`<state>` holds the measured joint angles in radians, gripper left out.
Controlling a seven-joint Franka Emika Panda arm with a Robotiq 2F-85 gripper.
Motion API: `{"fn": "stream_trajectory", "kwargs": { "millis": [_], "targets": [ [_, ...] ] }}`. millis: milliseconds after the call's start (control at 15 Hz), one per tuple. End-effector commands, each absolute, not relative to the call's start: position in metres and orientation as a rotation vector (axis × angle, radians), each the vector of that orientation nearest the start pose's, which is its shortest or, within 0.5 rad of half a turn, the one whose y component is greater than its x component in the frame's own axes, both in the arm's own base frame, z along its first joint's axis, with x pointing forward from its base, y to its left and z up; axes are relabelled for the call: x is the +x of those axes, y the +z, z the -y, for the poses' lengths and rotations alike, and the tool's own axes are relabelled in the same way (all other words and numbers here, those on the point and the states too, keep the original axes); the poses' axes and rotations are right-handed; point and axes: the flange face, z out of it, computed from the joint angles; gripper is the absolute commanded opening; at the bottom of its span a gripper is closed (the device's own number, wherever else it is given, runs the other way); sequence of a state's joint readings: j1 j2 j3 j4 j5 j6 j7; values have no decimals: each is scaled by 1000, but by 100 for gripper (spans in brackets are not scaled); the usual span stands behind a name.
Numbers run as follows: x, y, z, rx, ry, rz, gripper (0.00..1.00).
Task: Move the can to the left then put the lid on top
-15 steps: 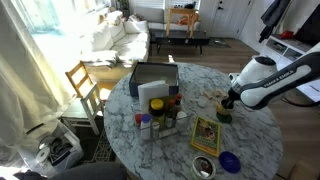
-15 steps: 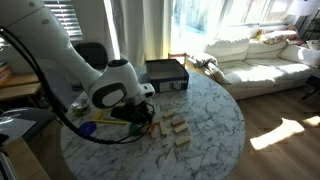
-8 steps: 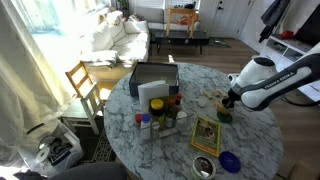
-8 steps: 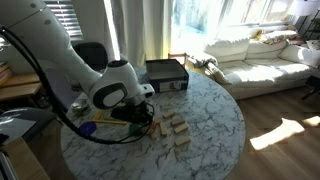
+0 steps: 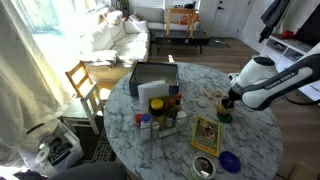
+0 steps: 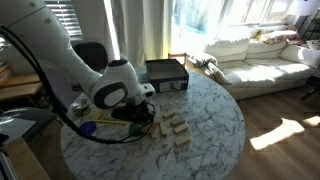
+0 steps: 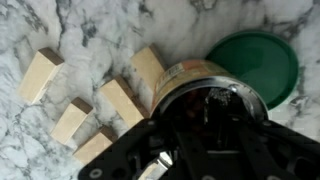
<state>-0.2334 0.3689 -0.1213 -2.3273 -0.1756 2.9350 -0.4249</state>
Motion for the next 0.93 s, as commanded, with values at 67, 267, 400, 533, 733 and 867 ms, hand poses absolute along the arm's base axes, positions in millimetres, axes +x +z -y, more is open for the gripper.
{"fn": "stream_trajectory", "kwargs": {
  "millis": [67, 267, 400, 533, 733, 867],
  "targets": [
    [506, 176, 179, -3289, -185, 426, 0],
    [507, 173, 176, -3282, -166, 433, 0],
    [506, 174, 176, -3280, -161, 429, 0],
    [508, 182, 177, -3280, -178, 410, 0],
    [510, 206, 181, -3302, -248, 380, 0],
    [511, 214, 186, -3321, -282, 365, 0]
  ]
}}
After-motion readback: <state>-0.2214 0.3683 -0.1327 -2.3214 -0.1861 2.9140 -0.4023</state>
